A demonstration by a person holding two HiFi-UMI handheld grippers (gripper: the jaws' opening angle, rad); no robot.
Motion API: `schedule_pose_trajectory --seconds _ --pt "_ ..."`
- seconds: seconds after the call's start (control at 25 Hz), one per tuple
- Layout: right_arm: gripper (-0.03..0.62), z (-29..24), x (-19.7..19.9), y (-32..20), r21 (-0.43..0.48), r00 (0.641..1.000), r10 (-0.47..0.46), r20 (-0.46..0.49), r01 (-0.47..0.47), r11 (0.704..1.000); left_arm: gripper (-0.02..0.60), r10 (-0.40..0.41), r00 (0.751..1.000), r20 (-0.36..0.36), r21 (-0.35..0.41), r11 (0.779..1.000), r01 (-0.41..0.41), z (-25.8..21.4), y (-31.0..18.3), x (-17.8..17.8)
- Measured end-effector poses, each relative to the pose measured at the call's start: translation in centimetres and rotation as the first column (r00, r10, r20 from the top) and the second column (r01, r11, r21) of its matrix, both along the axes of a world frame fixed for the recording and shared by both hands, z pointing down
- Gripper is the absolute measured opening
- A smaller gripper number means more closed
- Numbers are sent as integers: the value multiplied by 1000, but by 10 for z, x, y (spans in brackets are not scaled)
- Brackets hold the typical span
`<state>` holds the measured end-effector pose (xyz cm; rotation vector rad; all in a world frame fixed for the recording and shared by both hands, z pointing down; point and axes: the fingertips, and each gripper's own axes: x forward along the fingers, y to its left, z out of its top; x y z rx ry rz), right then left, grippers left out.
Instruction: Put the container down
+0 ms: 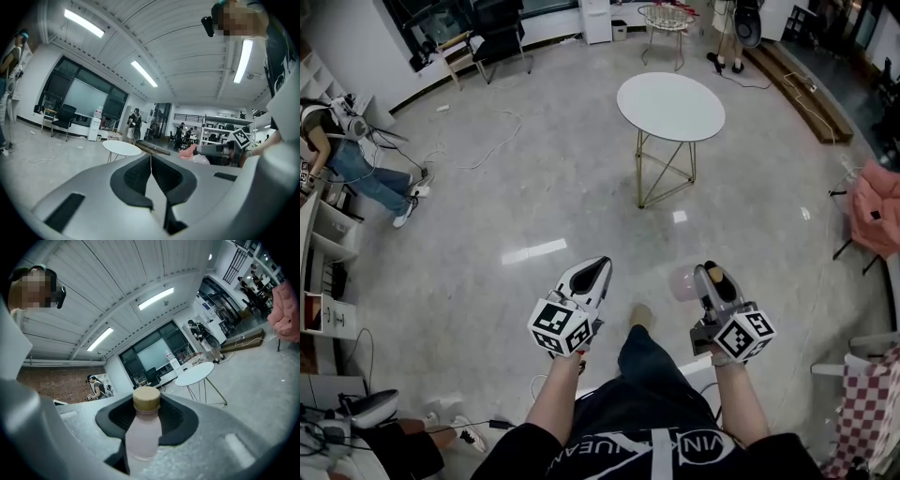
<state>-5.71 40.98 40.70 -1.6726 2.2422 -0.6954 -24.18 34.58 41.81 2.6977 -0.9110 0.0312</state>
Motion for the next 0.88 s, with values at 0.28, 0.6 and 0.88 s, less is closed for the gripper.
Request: schedule_pose_trajectory --seconds 0.28,0.6,0.88 --pt "129 4 15 -58 -26 1000 -18 -5 18 1000 14 0 1000 0 -17 1000 0 2 -55 22" --pt "129 8 32 -115 -41 999 -37 -7 37 998 14 -14 1000 9 -38 999 15 6 -110 38" --pt "129 12 60 -158 -45 999 -35 -5 35 998 14 -5 1000 22 -44 999 6 10 -154 63"
